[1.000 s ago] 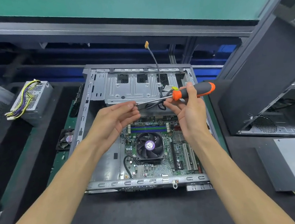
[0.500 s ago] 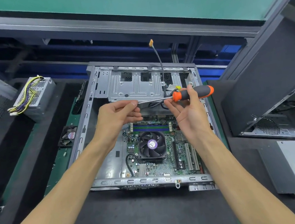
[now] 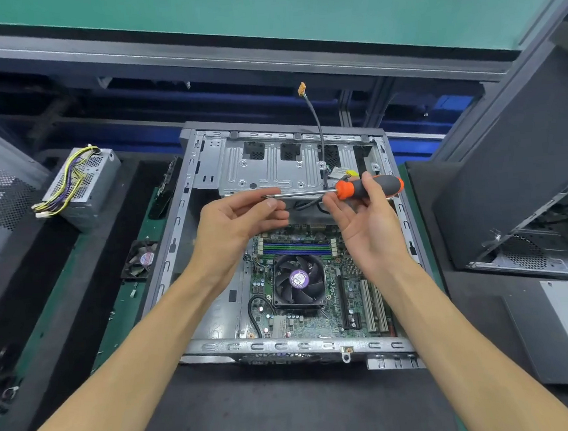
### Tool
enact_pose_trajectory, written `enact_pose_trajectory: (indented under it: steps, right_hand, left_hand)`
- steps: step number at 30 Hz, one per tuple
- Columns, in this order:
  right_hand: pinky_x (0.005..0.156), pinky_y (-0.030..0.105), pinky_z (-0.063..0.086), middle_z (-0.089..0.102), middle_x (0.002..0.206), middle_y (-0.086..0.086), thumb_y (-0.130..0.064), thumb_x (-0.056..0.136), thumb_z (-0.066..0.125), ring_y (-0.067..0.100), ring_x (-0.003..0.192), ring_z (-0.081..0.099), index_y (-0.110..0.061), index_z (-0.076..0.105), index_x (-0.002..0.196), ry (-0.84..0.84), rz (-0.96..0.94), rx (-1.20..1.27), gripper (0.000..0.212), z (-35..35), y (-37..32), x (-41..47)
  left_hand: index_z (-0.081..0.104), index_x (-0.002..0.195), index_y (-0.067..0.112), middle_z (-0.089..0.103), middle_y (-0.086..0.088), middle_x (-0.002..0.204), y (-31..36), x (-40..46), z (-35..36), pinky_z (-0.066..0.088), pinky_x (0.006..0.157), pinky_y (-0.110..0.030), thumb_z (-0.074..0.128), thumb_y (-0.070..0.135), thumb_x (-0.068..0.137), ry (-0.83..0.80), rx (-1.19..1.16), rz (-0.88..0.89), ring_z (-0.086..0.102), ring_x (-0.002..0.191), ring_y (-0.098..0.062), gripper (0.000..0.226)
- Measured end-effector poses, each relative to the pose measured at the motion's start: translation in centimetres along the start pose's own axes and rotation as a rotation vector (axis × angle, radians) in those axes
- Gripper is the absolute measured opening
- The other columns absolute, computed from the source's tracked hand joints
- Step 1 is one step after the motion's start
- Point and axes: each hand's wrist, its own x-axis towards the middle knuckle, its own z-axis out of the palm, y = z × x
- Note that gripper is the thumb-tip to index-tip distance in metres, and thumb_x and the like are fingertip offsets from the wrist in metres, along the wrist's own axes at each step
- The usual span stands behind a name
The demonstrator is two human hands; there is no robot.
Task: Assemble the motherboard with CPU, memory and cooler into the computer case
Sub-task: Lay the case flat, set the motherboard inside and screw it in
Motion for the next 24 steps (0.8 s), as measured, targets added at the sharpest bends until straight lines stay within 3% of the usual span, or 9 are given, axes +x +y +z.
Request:
enact_pose_trajectory:
  steps: [5,7,11,13,15,19,24]
  right_hand:
    - [0.072,0.029,0.061,0.071,0.074,0.01,-0.027,0.104,0.055,0.023,0.08,0.075,-0.003,0.056,0.101,-0.02,0.026,0.029,0.025,0.0,0.1,0.1]
    - [0.071,0.028,0.06,0.071,0.073,0.008,-0.028,0.105,0.053,0.021,0.076,0.074,-0.003,0.056,0.105,-0.026,0.027,0.063,0.025,-0.1,-0.1,0.2]
    - [0.059,0.023,0.057,0.064,0.069,0.003,-0.029,0.106,0.049,0.015,0.062,0.066,-0.007,0.055,0.093,-0.036,-0.034,0.038,0.027,-0.2,-0.9,0.0]
    - [0.052,0.023,0.053,0.061,0.07,0.002,-0.029,0.105,0.048,0.015,0.056,0.06,-0.01,0.055,0.088,-0.052,-0.087,-0.035,0.027,-0.1,-1.2,-0.3]
    - [0.047,0.023,0.049,0.058,0.071,0.002,-0.028,0.105,0.046,0.015,0.052,0.056,-0.013,0.057,0.083,-0.081,-0.15,-0.119,0.028,0.1,-1.2,-0.7]
    - [0.042,0.024,0.045,0.051,0.064,0.002,-0.026,0.096,0.05,0.02,0.045,0.054,-0.015,0.061,0.071,-0.173,-0.266,-0.335,0.029,0.4,-1.1,-1.6]
    - [0.041,0.028,0.047,0.056,0.062,0.002,-0.027,0.091,0.058,0.026,0.041,0.056,-0.007,0.056,0.083,-0.352,-0.346,-0.569,0.022,0.4,0.0,-3.1]
  left_hand:
    - [0.071,0.116,0.004,0.074,-0.021,0.102,-0.1,0.1,-0.2,0.059,0.083,-0.034,0.075,0.006,0.084,-0.065,0.029,0.009,0.072,0.096,-0.037,0.033]
    - [0.066,0.123,0.009,0.074,-0.015,0.105,-0.1,0.1,-0.6,0.059,0.086,-0.037,0.073,0.005,0.086,-0.1,0.145,-0.05,0.072,0.098,-0.033,0.038]
    - [0.069,0.116,0.028,0.072,0.011,0.108,-0.6,0.5,-1.6,0.053,0.09,-0.028,0.078,0.025,0.084,-0.271,0.916,-0.156,0.068,0.099,-0.007,0.032]
    - [0.062,0.129,0.03,0.06,0.01,0.128,-1.1,0.8,-1.3,0.042,0.098,-0.025,0.078,0.042,0.081,-0.456,1.262,-0.165,0.057,0.117,-0.009,0.052]
    - [0.05,0.143,0.027,0.048,0.003,0.144,-1.7,1.1,-1.2,0.034,0.105,-0.027,0.077,0.049,0.079,-0.59,1.437,-0.202,0.046,0.131,-0.016,0.073]
    - [0.049,0.142,0.024,0.053,0.004,0.142,-2.7,1.6,-1.6,0.042,0.1,-0.029,0.08,0.052,0.075,-0.668,1.453,-0.288,0.05,0.127,-0.018,0.079]
    - [0.056,0.136,0.027,0.062,0.006,0.125,-2.8,1.6,-1.7,0.046,0.095,-0.033,0.083,0.05,0.072,-0.671,1.416,-0.258,0.057,0.115,-0.018,0.073]
